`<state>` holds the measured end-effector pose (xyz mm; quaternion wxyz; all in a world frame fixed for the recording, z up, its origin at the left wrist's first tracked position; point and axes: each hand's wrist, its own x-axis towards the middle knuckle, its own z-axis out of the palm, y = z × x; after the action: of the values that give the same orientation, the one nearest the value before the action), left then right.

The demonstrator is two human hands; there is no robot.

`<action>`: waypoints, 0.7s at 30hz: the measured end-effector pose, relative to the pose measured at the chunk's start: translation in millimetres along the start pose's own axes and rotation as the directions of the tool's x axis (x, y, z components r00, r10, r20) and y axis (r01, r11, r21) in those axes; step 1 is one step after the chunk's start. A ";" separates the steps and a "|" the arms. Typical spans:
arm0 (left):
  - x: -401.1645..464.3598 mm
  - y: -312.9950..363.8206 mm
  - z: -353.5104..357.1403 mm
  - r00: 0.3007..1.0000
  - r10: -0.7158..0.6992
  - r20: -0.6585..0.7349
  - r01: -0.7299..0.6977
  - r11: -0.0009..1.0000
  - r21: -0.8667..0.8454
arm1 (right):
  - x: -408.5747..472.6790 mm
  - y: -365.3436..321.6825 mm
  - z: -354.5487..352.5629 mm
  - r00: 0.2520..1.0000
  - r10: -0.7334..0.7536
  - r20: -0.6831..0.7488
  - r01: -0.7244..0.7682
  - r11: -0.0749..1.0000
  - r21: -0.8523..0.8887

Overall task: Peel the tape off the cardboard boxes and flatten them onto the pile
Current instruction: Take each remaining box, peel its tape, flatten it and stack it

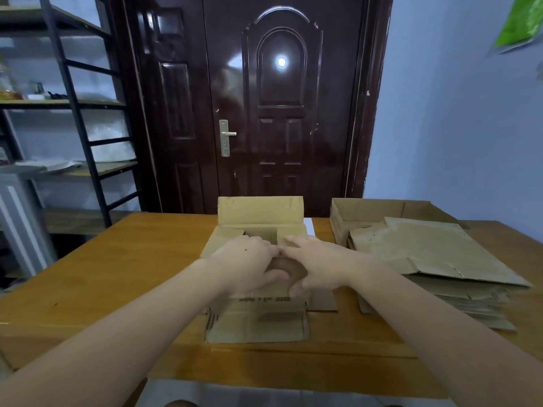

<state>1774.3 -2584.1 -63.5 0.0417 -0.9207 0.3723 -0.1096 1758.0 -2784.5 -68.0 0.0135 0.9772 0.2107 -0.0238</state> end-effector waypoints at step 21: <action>-12.5 -42.4 -5.7 0.972 0.117 0.205 -0.178 0.934 0.311 | 30.3 -10.3 -26.5 0.987 -0.078 0.140 0.115 0.953 -0.280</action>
<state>1792.9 -2544.8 -53.3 0.2362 -0.8765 0.4116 -0.0812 1782.4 -2761.7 -43.4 0.1676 0.9498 0.2582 -0.0560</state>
